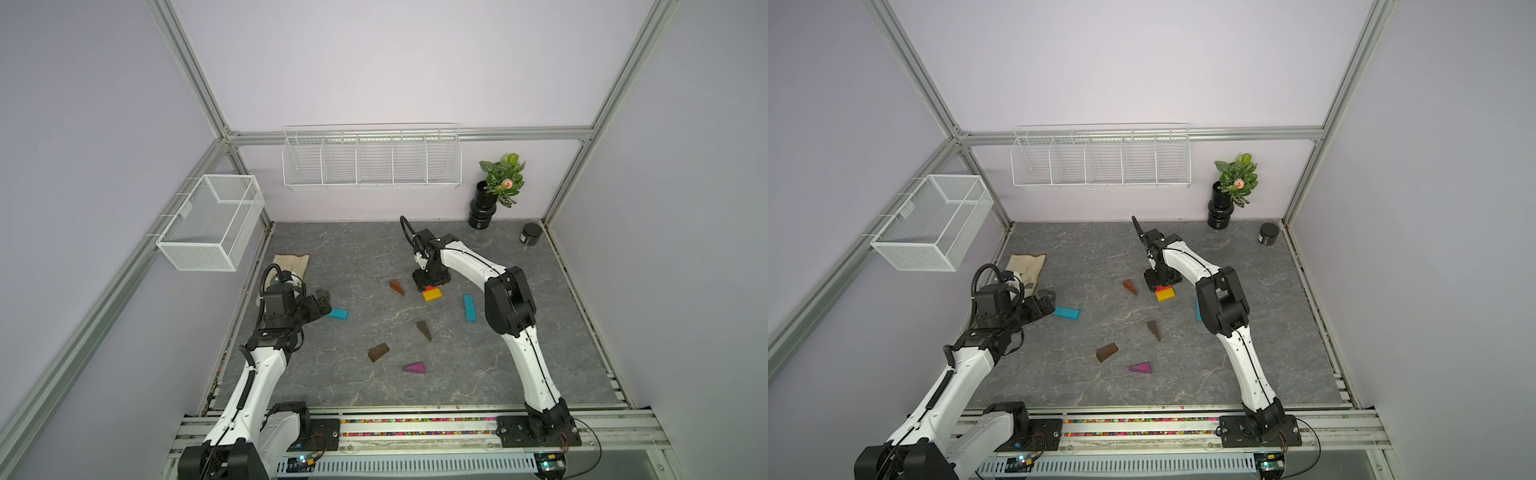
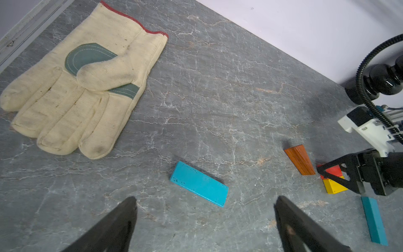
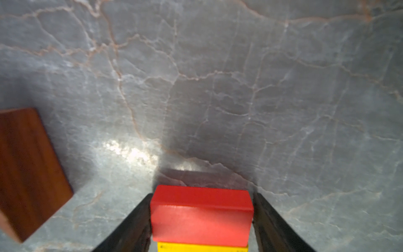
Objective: Assemble a small pinwheel with building blocks
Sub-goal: Assemble the building block at the center of the board.
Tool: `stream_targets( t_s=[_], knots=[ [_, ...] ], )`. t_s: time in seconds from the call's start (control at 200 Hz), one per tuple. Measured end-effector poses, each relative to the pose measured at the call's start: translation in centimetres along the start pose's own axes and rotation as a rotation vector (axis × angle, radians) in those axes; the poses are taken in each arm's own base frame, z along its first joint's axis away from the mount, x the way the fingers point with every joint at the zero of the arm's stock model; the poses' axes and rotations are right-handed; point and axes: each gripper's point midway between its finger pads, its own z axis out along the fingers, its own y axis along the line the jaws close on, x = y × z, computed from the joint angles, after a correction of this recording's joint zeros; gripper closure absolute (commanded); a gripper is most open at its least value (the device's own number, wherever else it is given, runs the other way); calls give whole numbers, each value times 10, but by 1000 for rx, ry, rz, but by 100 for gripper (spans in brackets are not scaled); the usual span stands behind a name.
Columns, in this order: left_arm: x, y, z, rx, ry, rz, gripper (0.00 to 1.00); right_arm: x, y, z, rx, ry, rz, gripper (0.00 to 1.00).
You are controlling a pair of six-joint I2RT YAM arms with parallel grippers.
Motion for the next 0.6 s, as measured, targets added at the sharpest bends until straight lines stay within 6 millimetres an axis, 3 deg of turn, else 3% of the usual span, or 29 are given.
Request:
stream_targets(
  t_s=[0.35,0.6],
  knots=[
    [0,0,0,0,0,0,0,0,0,0,0,1,0,23],
    [0,0,0,0,0,0,0,0,-1,0,2,1,2,27]
  ],
)
